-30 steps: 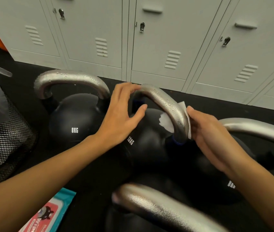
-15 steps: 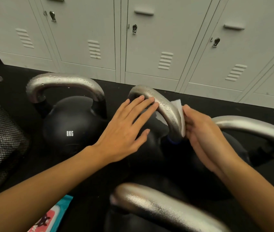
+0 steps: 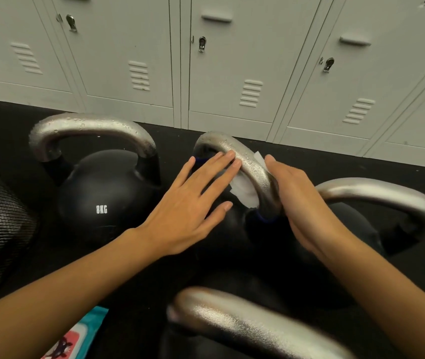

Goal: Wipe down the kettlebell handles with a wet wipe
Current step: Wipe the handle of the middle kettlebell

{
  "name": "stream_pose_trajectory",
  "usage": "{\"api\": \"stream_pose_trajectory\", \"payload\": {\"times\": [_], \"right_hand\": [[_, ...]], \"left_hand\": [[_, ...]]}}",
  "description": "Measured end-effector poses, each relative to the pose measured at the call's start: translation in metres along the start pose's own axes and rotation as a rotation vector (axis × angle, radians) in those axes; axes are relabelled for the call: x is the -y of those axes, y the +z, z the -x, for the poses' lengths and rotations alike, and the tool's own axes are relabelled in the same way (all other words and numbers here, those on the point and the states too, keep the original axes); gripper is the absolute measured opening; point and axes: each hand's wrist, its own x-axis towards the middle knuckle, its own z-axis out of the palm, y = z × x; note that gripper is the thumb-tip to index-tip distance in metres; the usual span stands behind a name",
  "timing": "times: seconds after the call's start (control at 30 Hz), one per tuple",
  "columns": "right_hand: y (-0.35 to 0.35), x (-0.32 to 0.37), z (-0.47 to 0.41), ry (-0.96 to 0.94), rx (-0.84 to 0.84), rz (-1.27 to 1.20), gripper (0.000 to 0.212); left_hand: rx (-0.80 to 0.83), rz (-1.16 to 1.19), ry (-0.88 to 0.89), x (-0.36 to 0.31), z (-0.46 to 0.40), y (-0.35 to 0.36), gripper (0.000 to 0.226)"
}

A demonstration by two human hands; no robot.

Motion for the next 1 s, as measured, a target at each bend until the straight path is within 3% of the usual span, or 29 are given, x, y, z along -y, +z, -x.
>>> {"api": "stream_pose_trajectory", "payload": {"times": [0.17,0.3,0.43,0.6,0.77,0.9,1.0], "right_hand": [[-0.003,-0.031,0.013,0.035,0.081,-0.133,0.048],[-0.004,-0.022,0.014,-0.036,0.038,0.004,0.056],[0.006,-0.004,0.013,-0.261,0.01,0.175,0.039],[0.006,-0.017,0.026,-0.517,0.02,0.406,0.05],[-0.01,-0.043,0.036,-0.738,-0.134,0.454,0.047],[-0.014,-0.054,0.041,-0.7,-0.246,0.361,0.052],[-0.009,-0.046,0.039,-0.608,-0.254,0.321,0.052]], "left_hand": [[0.011,0.053,-0.004,-0.001,0.0,-0.001,0.063],[0.031,0.067,0.008,0.002,0.0,-0.002,0.07],[0.047,0.039,0.026,0.004,0.0,-0.004,0.074],[0.044,0.057,0.022,0.004,-0.001,-0.005,0.072],[-0.069,0.124,0.023,0.002,0.001,-0.011,0.063],[-0.128,0.131,0.02,0.001,0.01,-0.01,0.052],[-0.075,0.095,0.033,0.004,0.019,-0.002,0.048]]}}
